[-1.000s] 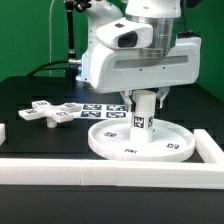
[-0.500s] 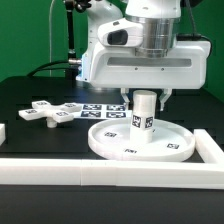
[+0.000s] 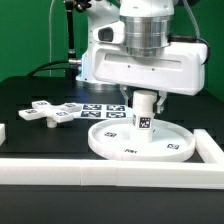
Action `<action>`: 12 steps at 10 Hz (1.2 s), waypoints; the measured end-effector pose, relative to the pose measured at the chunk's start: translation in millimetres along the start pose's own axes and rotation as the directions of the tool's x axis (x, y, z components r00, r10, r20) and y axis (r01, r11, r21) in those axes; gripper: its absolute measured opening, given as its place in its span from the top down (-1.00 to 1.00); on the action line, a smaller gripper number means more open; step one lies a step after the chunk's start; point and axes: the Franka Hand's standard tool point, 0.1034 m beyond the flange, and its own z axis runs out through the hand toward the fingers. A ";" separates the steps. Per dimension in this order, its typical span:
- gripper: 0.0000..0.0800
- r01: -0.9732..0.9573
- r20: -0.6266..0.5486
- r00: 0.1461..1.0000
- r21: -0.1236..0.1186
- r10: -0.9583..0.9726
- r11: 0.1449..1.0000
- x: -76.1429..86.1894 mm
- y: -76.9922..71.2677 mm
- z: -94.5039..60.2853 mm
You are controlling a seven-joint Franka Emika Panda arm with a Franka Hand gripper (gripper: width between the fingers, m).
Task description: Assemble round table
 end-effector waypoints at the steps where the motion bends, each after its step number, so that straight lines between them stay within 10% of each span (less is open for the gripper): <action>1: -0.02 -0.065 0.001 0.998 0.004 0.065 0.998 0.4 -0.5 -0.5; 5: -0.02 -0.281 0.015 0.960 0.030 0.280 0.959 2.6 -1.0 -1.6; 9: -0.02 -0.616 0.086 0.788 0.125 0.610 0.778 6.2 0.5 0.0; 12: -0.02 -0.756 0.125 0.654 0.120 0.746 0.643 6.0 -1.6 -0.3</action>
Offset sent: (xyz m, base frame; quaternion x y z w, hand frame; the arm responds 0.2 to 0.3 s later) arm 0.0000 0.0000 0.0000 0.0000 0.0000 0.1938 0.9810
